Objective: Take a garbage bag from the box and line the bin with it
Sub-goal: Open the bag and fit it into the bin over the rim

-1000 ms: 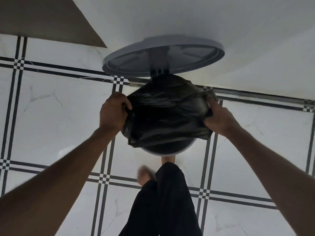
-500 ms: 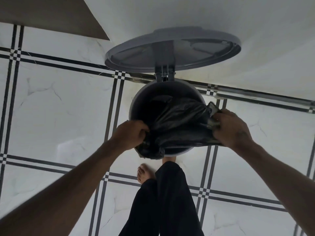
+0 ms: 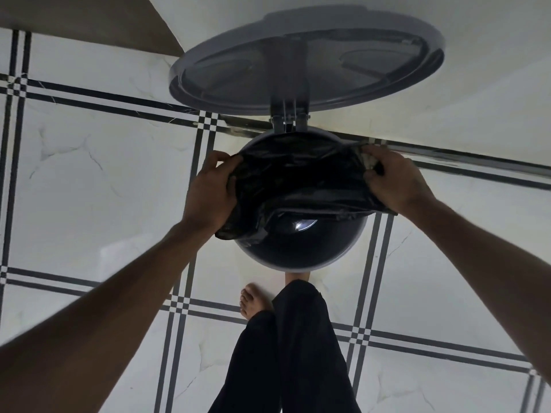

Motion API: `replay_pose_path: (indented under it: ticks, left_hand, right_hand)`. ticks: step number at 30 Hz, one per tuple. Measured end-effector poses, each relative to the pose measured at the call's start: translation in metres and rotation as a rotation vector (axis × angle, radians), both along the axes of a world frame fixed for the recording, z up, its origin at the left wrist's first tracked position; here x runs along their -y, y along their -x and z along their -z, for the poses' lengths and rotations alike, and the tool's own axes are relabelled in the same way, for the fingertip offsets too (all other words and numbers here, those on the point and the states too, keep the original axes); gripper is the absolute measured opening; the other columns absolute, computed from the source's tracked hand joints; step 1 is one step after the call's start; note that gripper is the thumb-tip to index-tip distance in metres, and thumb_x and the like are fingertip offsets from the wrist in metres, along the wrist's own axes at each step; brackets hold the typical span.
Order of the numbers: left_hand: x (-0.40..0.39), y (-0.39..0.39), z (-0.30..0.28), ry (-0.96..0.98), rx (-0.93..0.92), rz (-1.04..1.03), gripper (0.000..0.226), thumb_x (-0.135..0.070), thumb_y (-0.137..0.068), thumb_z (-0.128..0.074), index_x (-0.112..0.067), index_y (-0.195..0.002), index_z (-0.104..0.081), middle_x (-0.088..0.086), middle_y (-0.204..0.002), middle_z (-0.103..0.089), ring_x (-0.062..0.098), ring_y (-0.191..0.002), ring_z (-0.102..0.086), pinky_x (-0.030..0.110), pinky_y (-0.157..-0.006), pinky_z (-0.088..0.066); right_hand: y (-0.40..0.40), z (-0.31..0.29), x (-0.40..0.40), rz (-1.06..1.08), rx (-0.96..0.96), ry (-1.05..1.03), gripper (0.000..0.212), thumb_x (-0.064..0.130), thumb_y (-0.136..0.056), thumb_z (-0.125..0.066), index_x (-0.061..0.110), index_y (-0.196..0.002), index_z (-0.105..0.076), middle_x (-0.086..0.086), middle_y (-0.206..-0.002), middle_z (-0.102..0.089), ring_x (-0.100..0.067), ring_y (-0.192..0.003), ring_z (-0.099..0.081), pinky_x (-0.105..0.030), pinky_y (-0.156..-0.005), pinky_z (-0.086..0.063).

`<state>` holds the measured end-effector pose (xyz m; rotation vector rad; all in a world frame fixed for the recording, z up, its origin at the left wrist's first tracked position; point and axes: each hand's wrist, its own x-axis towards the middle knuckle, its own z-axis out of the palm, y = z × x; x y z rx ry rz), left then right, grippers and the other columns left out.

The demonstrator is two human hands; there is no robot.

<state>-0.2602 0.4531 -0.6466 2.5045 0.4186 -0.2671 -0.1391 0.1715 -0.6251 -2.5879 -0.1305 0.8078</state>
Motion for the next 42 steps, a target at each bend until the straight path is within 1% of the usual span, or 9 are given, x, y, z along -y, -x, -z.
replay_pose_path:
  ticks: [6, 12, 19, 22, 25, 31, 36, 39, 42]
  left_hand:
    - [-0.003, -0.010, 0.005, -0.049, -0.008, 0.039, 0.070, 0.004, -0.087, -0.046, -0.024, -0.151, -0.039, 0.011, -0.141, -0.042, 0.036, -0.097, -0.062, 0.040, -0.071, -0.052]
    - [-0.013, -0.040, 0.021, -0.091, -0.114, -0.120, 0.065, -0.003, -0.092, -0.047, -0.023, -0.153, -0.037, 0.011, -0.143, -0.040, 0.041, -0.109, -0.059, 0.046, -0.089, -0.049]
    - [-0.021, -0.051, 0.036, -0.039, -0.286, -0.047, 0.040, -0.006, -0.094, -0.044, -0.017, -0.130, -0.058, 0.013, -0.129, -0.046, 0.036, -0.115, -0.054, 0.045, -0.096, -0.048]
    - [-0.024, -0.049, 0.037, -0.001, -0.294, -0.037, 0.038, -0.004, -0.093, -0.043, -0.013, -0.125, -0.061, 0.014, -0.127, -0.047, 0.034, -0.115, -0.053, 0.045, -0.099, -0.046]
    - [-0.026, -0.048, 0.037, 0.019, -0.301, -0.028, 0.039, -0.006, -0.093, -0.041, -0.016, -0.124, -0.062, 0.013, -0.127, -0.048, 0.033, -0.116, -0.053, 0.046, -0.101, -0.045]
    - [-0.027, -0.056, 0.038, 0.068, -0.321, 0.010, 0.044, 0.003, -0.090, -0.042, -0.013, -0.124, -0.065, 0.014, -0.125, -0.050, 0.027, -0.121, -0.050, 0.027, -0.092, -0.034]
    - [-0.029, -0.065, 0.037, 0.134, -0.439, -0.010, 0.042, 0.014, -0.084, -0.037, -0.004, -0.105, -0.069, 0.015, -0.106, -0.063, 0.032, -0.112, -0.059, 0.033, -0.085, -0.041]
    - [-0.036, -0.054, 0.037, 0.222, -0.495, -0.042, 0.048, 0.013, -0.086, -0.037, -0.006, -0.117, -0.069, 0.019, -0.118, -0.068, 0.036, -0.116, -0.061, 0.043, -0.098, -0.048]
    - [-0.038, -0.032, 0.034, 0.287, -0.357, -0.104, 0.040, -0.009, -0.094, -0.044, -0.014, -0.128, -0.063, 0.011, -0.124, -0.068, 0.029, -0.116, -0.062, 0.043, -0.103, -0.047]
  right_hand:
    - [-0.011, 0.001, 0.000, -0.063, 0.016, -0.054, 0.060, 0.016, -0.089, -0.051, 0.039, -0.144, -0.042, -0.011, -0.096, -0.069, -0.031, -0.095, -0.065, -0.033, -0.078, -0.048]
    - [-0.036, 0.022, -0.005, 0.043, 0.061, -0.022, 0.058, 0.025, -0.094, -0.052, 0.027, -0.150, -0.039, -0.010, -0.139, -0.059, -0.031, -0.126, -0.055, -0.029, -0.099, -0.042]
    - [-0.043, 0.036, 0.000, 0.085, 0.048, 0.028, 0.033, 0.018, -0.093, -0.041, 0.016, -0.112, -0.068, -0.012, -0.101, -0.068, -0.032, -0.090, -0.057, -0.031, -0.072, -0.038]
    - [-0.044, 0.037, 0.001, 0.244, -0.088, -0.175, 0.028, 0.033, -0.093, -0.048, 0.017, -0.103, -0.069, -0.004, -0.091, -0.067, -0.026, -0.088, -0.062, -0.032, -0.073, -0.044]
    - [-0.047, 0.038, 0.000, 0.400, -0.142, -0.302, 0.046, 0.052, -0.091, -0.057, 0.009, -0.091, -0.071, -0.004, -0.078, -0.068, -0.014, -0.068, -0.061, -0.027, -0.066, -0.048]
    - [-0.062, 0.052, -0.010, 0.709, -0.128, -0.236, 0.039, 0.045, -0.082, -0.064, 0.007, -0.073, -0.067, -0.002, -0.066, -0.056, -0.019, -0.058, -0.051, -0.027, -0.052, -0.040]
    - [-0.054, 0.077, -0.003, 0.758, -0.292, -0.251, 0.011, 0.023, -0.086, -0.063, 0.021, -0.078, -0.056, -0.004, -0.092, -0.059, -0.014, -0.062, -0.055, -0.024, -0.055, -0.049]
    - [-0.029, 0.083, 0.009, 0.756, -0.365, -0.220, 0.016, 0.020, -0.088, -0.064, 0.022, -0.075, -0.054, -0.003, -0.085, -0.059, -0.016, -0.067, -0.057, -0.025, -0.058, -0.050]
    - [-0.003, 0.077, 0.018, 0.867, -0.349, -0.266, 0.023, 0.012, -0.087, -0.066, 0.015, -0.070, -0.052, -0.005, -0.070, -0.049, -0.010, -0.047, -0.048, -0.019, -0.041, -0.039]
